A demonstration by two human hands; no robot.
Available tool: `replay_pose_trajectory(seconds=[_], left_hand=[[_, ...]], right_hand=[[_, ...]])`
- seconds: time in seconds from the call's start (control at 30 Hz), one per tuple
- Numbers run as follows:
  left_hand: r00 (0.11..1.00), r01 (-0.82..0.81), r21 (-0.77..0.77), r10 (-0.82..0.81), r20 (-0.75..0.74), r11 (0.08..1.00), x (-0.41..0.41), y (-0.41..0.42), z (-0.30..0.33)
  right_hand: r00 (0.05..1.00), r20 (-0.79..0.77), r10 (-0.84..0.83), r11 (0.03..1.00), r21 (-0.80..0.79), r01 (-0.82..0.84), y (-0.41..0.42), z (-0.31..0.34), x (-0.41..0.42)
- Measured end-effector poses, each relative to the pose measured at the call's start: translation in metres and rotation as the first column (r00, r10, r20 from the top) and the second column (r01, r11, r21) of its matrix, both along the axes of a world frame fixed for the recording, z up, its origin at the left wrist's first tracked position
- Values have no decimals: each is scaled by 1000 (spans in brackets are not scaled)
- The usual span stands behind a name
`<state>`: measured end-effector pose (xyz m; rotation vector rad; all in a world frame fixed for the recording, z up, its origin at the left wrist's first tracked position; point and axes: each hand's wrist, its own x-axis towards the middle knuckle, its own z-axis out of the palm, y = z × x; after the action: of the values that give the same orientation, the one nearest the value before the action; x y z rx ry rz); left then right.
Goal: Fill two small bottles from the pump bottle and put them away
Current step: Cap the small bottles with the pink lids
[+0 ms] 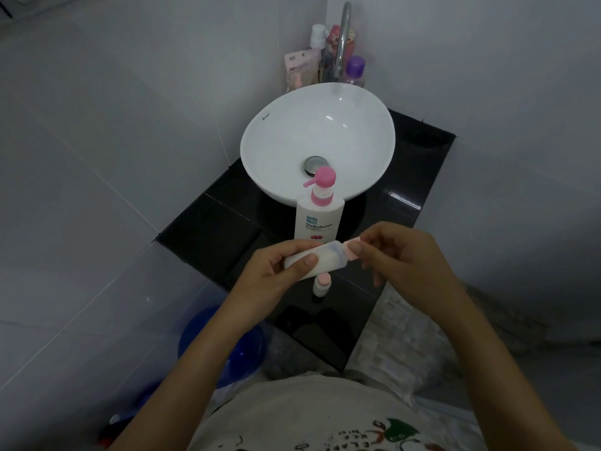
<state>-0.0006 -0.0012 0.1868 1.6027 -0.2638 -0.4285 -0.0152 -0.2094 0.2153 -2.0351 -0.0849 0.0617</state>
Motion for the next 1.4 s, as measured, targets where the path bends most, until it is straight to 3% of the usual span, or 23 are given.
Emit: replay_pose_trajectory(seconds=[0.07,0.2,0.37,0.5,0.67,0.8,0.93,1.2,1.4], left_hand=[[1000,-6,-3,6,-8,1000,0,-1,-1],[1000,-22,1,22,-7,1000,-1,-1,0],[1000,-16,12,16,-9,1000,0,0,0],[1000,-22,8,22,-11,1000,1,0,-1],[999,-32,1,32,-27,999,3,0,-2],[997,-51,-23,49,-57,998,5,0,-4],[996,-60,-22,58,-69,998,8,1,-7],[995,-44,-62,38,-95,997,12,2,-10],[997,-72,-45,70,-34,996,14,1,-15]], right_hand=[[999,-23,-34,999,-9,33,1,0,1],[993,-17,121,992,40,-120,-7,2,1],[997,-72,-21,1000,19,22,3,0,2],[992,-37,120,990,71,-118,-1,-1,3],[997,-72,-30,999,26,32,7,-3,5],[995,-21,99,988,119,-96,1,-2,7],[998,-60,14,996,84,-9,4,-2,10],[997,-65,44,993,114,-37,4,-9,14],[993,-115,-33,986,157,51,13,-16,15]])
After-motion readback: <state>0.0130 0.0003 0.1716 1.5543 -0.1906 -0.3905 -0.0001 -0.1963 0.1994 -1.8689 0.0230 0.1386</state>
